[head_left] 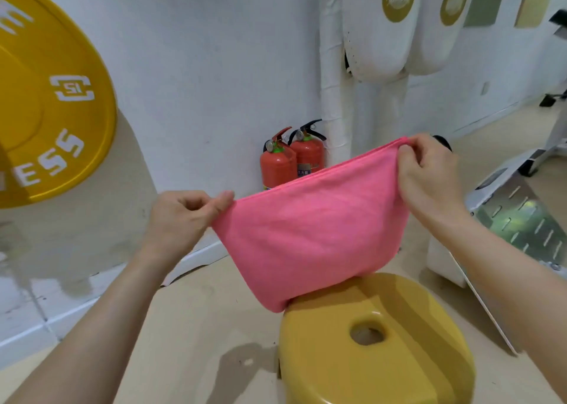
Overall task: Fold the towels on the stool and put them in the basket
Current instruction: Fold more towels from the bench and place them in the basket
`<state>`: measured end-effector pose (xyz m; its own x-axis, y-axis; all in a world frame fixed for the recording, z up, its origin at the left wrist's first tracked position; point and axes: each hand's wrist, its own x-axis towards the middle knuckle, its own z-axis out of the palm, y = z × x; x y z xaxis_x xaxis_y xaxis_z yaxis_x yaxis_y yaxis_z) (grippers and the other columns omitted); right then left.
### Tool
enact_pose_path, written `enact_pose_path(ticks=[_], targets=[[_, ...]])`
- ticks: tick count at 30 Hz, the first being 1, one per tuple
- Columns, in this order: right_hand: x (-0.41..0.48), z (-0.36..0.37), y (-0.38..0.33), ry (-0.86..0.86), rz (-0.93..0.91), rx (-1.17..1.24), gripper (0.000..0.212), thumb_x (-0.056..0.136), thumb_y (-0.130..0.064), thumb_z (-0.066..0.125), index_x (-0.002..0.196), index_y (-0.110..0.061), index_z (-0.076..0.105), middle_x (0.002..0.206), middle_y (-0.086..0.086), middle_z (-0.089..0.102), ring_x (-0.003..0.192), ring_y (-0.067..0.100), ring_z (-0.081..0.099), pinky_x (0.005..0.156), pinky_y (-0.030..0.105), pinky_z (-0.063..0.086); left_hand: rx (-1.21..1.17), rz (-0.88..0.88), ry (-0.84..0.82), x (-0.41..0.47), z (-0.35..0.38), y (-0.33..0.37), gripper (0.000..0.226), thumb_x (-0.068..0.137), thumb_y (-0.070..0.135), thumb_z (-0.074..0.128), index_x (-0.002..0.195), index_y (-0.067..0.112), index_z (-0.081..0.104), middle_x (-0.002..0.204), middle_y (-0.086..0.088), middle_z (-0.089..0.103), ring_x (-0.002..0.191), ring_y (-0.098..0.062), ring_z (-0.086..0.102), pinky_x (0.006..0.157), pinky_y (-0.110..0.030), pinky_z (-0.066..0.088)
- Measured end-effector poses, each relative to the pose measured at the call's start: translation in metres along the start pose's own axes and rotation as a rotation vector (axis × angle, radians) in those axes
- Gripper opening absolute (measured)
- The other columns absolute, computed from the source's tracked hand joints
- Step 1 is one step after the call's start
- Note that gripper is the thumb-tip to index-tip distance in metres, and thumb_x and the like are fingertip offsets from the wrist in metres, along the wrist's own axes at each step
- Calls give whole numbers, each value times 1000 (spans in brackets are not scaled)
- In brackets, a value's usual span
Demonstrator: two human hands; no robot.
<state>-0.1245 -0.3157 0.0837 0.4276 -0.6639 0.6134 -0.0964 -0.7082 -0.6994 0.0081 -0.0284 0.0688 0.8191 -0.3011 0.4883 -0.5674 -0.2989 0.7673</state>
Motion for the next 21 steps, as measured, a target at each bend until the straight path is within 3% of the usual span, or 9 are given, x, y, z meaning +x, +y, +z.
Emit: enact_pose_path(ticks=[1, 3, 6, 9, 11, 14, 17, 19, 21], targets=[[2, -5, -6, 0, -40, -53, 25, 90, -24, 39, 93, -17, 63, 88, 10, 67, 88, 31, 59, 78, 43, 48, -224, -26, 23, 2, -5, 8, 46, 74, 44, 71, 59, 1, 62, 52, -2, 49, 49, -10, 43, 52, -21, 39], [10, -16, -21, -80, -64, -100, 24, 90, -24, 40, 93, -16, 62, 85, 10, 64, 85, 30, 58, 72, 37, 46, -584, -66, 11, 8, -17, 20, 37, 65, 44, 74, 51, 15, 58, 46, 7, 45, 44, -6, 40, 45, -17, 36], [18, -50, -56, -412, 131, 292, 15, 91, -13, 51, 90, -9, 66, 77, 13, 56, 71, 23, 51, 54, 27, 40, -950, -147, -94, 10, -30, 32, 36, 53, 41, 86, 59, 22, 55, 51, 6, 51, 49, -8, 49, 52, -21, 42], [16, -76, -62, -606, 307, 524, 15, 89, -8, 56, 84, -8, 70, 72, 4, 68, 65, 11, 63, 59, 21, 54, -1124, -264, -194, 11, -30, 28, 37, 55, 34, 86, 65, 22, 53, 56, 4, 58, 54, -10, 59, 60, -25, 52], [15, -67, -42, -688, 350, 396, 13, 91, -8, 55, 87, -8, 68, 77, 4, 66, 68, 11, 59, 65, 25, 52, -1034, -350, -250, 11, -15, 19, 32, 62, 33, 84, 69, 22, 55, 59, 3, 59, 55, -9, 58, 58, -24, 52], [6, -34, 26, -799, 328, -197, 17, 90, -11, 54, 76, -10, 64, 69, 4, 57, 64, 19, 51, 60, 30, 42, -807, -522, -304, -4, 30, -9, 5, 79, 13, 64, 79, 15, 60, 59, 3, 62, 48, -5, 57, 48, -16, 50], [-26, -12, 86, -1000, 314, -642, 15, 95, -13, 45, 92, -11, 60, 77, 8, 56, 69, 25, 57, 52, 25, 42, -564, -725, -538, -38, 69, -53, 24, 84, -7, 60, 103, 7, 64, 78, -6, 70, 63, -10, 65, 59, -19, 56], [-47, -7, 114, -1086, 377, -689, 20, 97, -11, 36, 92, -8, 56, 73, 9, 56, 61, 25, 58, 46, 21, 46, -285, -707, -656, -59, 90, -80, 26, 84, -10, 61, 106, 3, 66, 83, -12, 69, 71, -18, 64, 69, -26, 57], [-61, -2, 131, -1108, 421, -731, 24, 97, -13, 35, 95, -6, 58, 84, 15, 63, 65, 28, 63, 56, 29, 56, -37, -558, -678, -74, 106, -93, 16, 85, -5, 62, 95, 5, 70, 74, -12, 66, 64, -18, 60, 69, -33, 56]])
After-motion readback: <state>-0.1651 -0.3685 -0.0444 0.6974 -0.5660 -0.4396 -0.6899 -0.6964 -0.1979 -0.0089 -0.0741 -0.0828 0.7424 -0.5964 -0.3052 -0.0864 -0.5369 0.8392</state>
